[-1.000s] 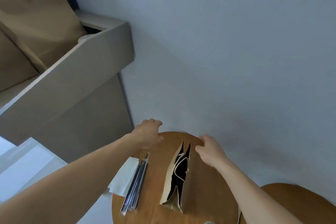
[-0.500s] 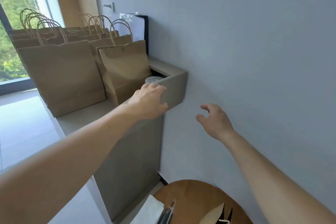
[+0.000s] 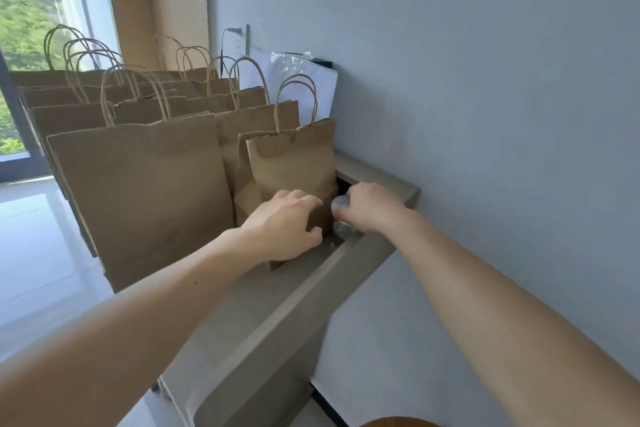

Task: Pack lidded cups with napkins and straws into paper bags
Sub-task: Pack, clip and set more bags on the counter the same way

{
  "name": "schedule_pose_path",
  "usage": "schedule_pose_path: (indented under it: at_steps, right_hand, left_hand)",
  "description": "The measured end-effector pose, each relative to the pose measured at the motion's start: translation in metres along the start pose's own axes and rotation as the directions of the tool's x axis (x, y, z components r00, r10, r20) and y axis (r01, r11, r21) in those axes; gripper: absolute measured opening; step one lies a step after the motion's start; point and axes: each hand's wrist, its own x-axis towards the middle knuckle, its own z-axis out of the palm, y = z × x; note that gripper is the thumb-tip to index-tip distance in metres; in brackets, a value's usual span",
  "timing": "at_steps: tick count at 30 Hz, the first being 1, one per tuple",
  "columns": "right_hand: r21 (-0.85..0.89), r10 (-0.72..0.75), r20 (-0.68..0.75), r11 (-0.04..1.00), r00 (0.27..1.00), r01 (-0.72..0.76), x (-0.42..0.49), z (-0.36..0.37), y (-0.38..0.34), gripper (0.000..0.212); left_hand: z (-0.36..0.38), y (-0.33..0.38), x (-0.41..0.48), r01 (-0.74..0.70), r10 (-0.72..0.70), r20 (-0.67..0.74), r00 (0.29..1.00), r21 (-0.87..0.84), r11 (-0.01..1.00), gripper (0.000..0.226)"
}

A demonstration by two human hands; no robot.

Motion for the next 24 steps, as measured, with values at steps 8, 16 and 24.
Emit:
schedule_pose_path:
  at_steps: [8, 16, 24]
  right_hand:
    - [-0.27, -0.001, 0.227, 0.961, 0.974, 0.064, 0.042, 0.016, -0.015, 0.032]
    - [-0.372, -0.076, 0.151, 0.919, 0.986, 0.128, 0.048, 0.025, -0.018, 0.025]
    - [-0.252, -0.048, 0.189, 0.963, 0.981, 0.096, 0.051, 0.027, -0.01, 0.103]
  left_hand:
    - [0.014, -0.019, 0.007, -0.149, 0.153, 0.049, 0.987, -0.072, 0.986, 0.054]
    - [0.015, -0.029, 0.011, -0.151, 0.155, 0.056, 0.986, -0.07, 0.986, 0.055]
    - [0.009, -0.026, 0.007, -0.155, 0.158, 0.076, 0.985, -0.043, 0.987, 0.048]
